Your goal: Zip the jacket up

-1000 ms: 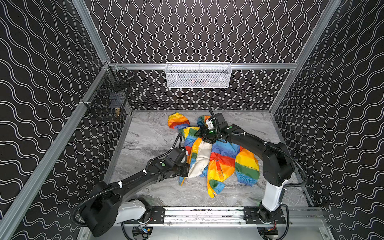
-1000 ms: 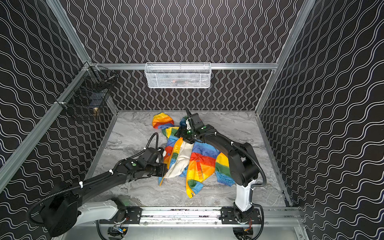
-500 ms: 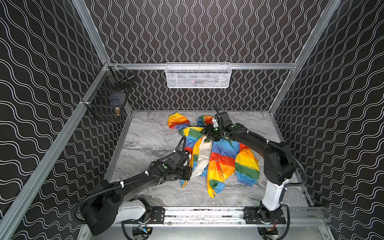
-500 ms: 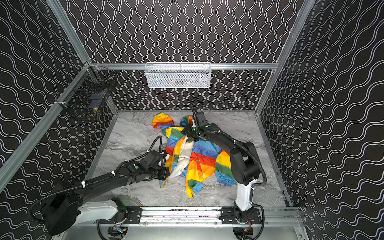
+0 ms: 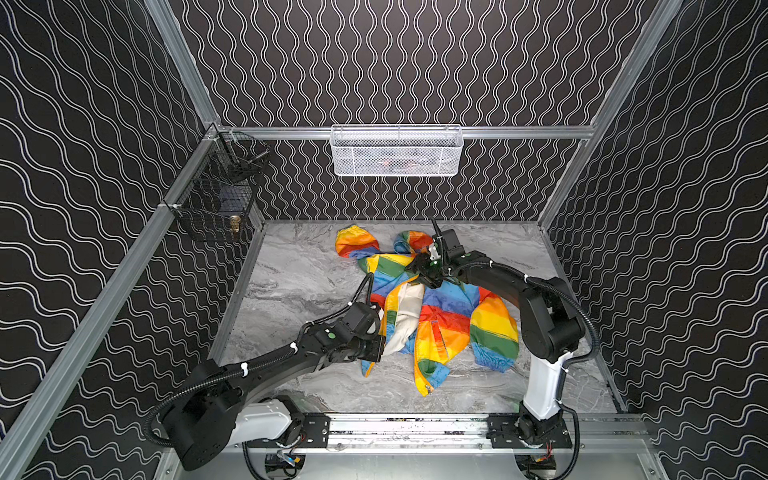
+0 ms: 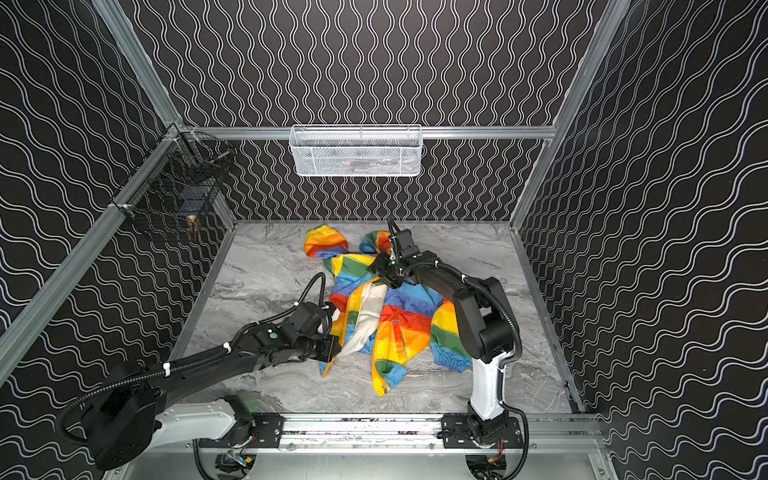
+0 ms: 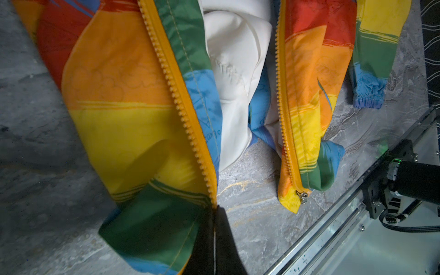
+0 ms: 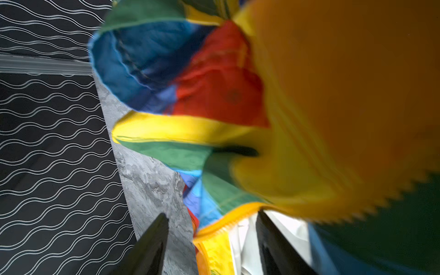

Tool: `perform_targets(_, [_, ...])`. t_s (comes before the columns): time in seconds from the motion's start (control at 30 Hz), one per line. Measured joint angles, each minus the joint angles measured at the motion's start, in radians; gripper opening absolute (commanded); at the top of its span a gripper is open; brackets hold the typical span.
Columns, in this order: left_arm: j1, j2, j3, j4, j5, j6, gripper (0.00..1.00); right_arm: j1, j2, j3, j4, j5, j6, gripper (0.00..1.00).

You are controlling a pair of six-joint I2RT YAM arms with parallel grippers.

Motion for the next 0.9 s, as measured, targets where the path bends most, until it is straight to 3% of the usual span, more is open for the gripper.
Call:
perform_targets(0.23, [-0.002,0.006,0.002,0.002,-0.002,0.0,0.0,0.0,-0.058,-0.06,0.057,-0.018,0.023,0.61])
perform_targets(0.47, [-0.002,-0.003,0.004,-0.002,-0.001,0.003,0.0,-0.016,0.03,0.002,0.065,-0.016,0.029,0.49])
perform_targets(0.6, [-0.003,-0.021,0.0,-0.003,0.0,0.003,0.0,-0.033,0.051,0.054,0.054,0.009,0.016,0.38])
perform_targets(0.77, [-0.003,-0.018,-0.009,-0.003,0.006,0.003,0.0,-0.034,0.058,0.109,0.033,0.033,-0.031,0.12])
perform_targets(0.9, [-0.007,0.0,-0.012,-0.001,0.011,0.003,0.0,-0.034,0.088,0.205,0.002,0.017,-0.088,0.02])
